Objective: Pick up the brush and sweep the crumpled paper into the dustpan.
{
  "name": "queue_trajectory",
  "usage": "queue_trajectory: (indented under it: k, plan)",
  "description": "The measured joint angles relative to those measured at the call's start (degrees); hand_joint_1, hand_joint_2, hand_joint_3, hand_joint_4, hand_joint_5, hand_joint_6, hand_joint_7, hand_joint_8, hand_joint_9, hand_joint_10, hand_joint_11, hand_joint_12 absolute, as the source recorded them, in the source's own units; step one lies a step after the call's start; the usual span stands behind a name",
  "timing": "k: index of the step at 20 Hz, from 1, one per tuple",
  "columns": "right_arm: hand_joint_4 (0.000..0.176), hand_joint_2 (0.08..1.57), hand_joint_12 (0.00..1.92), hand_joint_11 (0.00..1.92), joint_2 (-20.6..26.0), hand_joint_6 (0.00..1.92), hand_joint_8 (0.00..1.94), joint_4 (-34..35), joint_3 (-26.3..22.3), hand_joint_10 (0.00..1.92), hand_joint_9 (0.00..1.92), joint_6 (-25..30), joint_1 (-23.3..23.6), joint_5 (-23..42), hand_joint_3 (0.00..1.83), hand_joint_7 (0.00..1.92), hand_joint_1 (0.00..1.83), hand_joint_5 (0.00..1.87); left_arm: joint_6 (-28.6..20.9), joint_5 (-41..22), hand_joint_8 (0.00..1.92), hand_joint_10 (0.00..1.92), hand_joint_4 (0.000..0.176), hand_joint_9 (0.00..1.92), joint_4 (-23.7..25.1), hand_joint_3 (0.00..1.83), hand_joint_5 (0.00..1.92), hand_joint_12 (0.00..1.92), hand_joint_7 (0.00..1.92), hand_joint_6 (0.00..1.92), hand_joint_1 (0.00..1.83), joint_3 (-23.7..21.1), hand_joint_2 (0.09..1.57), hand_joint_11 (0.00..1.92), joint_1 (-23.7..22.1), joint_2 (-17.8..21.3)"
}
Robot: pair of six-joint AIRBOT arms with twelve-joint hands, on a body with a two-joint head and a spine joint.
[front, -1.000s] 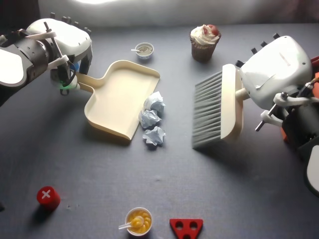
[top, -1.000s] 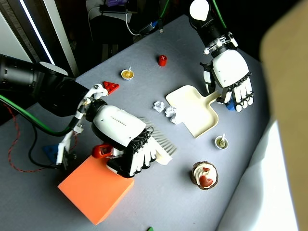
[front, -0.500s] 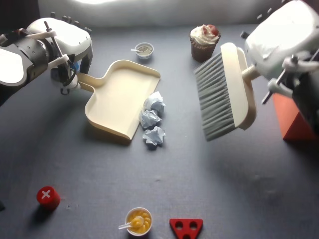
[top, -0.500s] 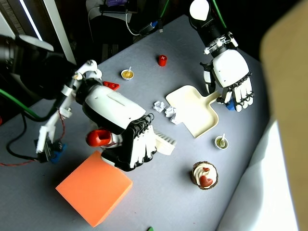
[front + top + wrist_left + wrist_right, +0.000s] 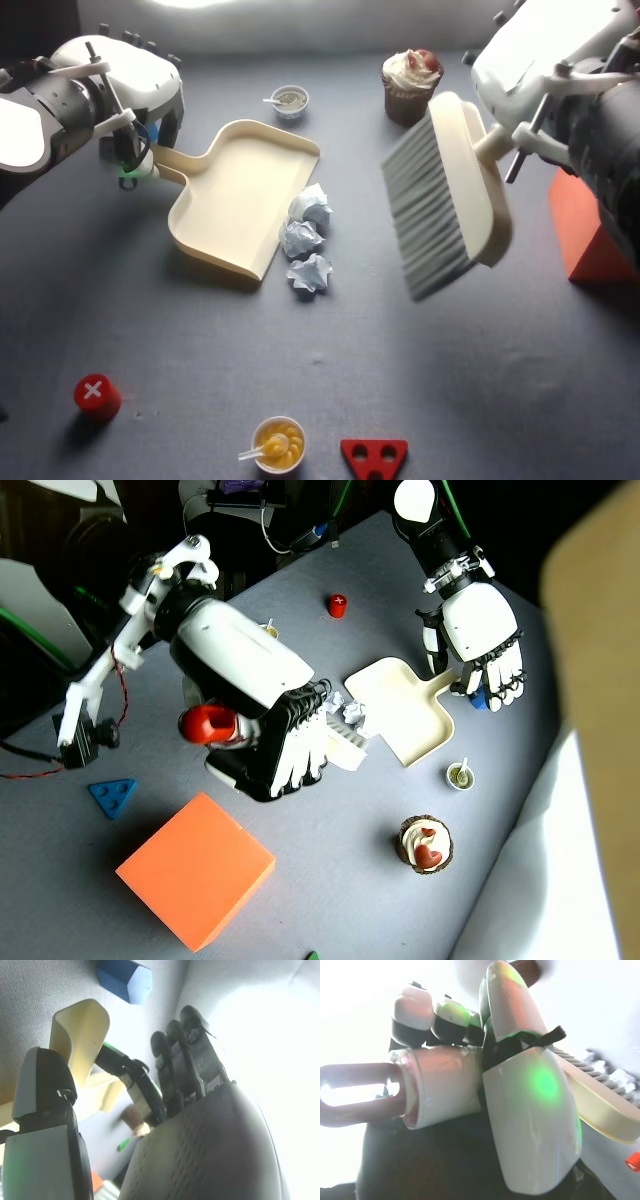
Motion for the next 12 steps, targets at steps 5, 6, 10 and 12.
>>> queue_trajectory:
  k: [5, 6, 10, 12]
  plan:
    - [0.166, 1.2, 1.92, 1.23, -0.7, 1.92, 1.94, 3.6, 0.5, 1.92, 1.15, -17.3, 1.1, -1.4, 0.0, 1.04, 1.56, 0.94, 0.0, 0.0, 0.0, 0.0, 0.0, 0.33, -0.1, 0.0, 1.04, 0.05, 0.39, 0.88, 1.17, 0.0, 1.09, 0.3, 0.0, 0.0]
    - [0.168, 1.2, 1.92, 1.22, -0.8, 1.92, 1.94, 4.4, 0.5, 1.92, 1.14, -20.1, 1.2, -2.4, 0.0, 1.03, 1.55, 0.93, 0.0, 0.0, 0.0, 0.0, 0.0, 0.33, -0.3, 0.0, 1.04, 0.05, 0.39, 0.87, 1.17, 0.0, 1.09, 0.3, 0.0, 0.0]
    - [0.163, 1.2, 1.92, 1.2, -2.1, 1.92, 1.94, 8.3, 0.5, 1.92, 1.1, -27.1, 1.5, -5.1, 0.0, 1.0, 1.56, 0.91, 0.0, 0.0, 0.0, 0.0, 0.0, 0.32, -0.4, 0.0, 1.05, 0.05, 0.4, 0.85, 1.17, 0.0, 1.08, 0.3, 0.0, 0.0]
    - [0.157, 1.19, 1.92, 1.18, -2.9, 1.92, 1.94, 6.8, 0.5, 1.92, 1.07, -27.4, 1.5, -5.6, 0.0, 0.98, 1.58, 0.9, 0.0, 0.0, 0.0, 0.0, 0.0, 0.32, -0.4, 0.0, 1.05, 0.05, 0.38, 0.85, 1.17, 0.0, 1.08, 0.3, 0.0, 0.0]
